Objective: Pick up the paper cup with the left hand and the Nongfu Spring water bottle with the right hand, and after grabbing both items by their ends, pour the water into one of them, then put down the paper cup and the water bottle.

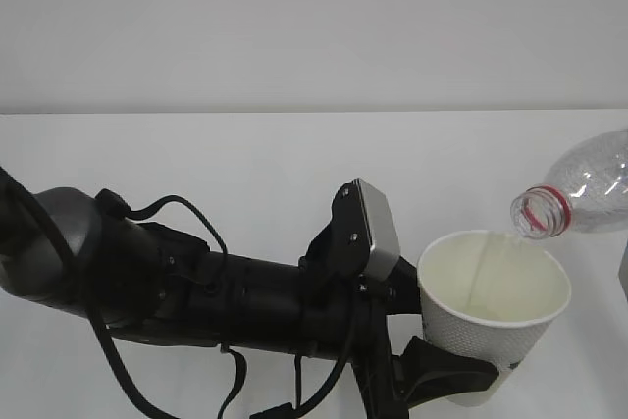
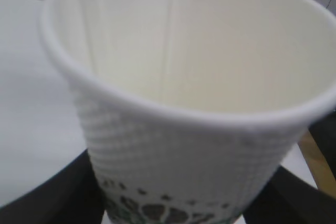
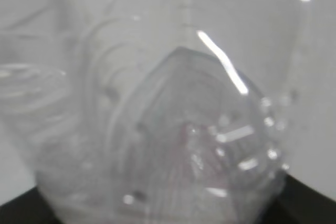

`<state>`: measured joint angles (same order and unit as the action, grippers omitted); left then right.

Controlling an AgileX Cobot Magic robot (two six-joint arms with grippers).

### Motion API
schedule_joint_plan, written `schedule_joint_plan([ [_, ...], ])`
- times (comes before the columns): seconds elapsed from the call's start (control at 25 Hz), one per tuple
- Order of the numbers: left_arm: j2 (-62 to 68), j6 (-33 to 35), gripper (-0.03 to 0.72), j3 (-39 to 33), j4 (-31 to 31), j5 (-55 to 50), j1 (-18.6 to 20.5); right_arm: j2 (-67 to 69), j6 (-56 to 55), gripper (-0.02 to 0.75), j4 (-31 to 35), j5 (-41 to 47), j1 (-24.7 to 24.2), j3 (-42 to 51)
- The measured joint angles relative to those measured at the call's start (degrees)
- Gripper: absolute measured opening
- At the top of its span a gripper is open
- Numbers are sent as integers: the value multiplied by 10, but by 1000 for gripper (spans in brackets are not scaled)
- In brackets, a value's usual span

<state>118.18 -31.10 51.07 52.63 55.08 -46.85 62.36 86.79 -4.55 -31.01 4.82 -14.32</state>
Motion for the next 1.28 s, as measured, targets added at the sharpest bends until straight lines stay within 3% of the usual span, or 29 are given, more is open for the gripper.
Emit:
schedule_joint_plan([
  [1.28,0,0,512,0,0,0,0,0,0,485,0,0,0,0],
])
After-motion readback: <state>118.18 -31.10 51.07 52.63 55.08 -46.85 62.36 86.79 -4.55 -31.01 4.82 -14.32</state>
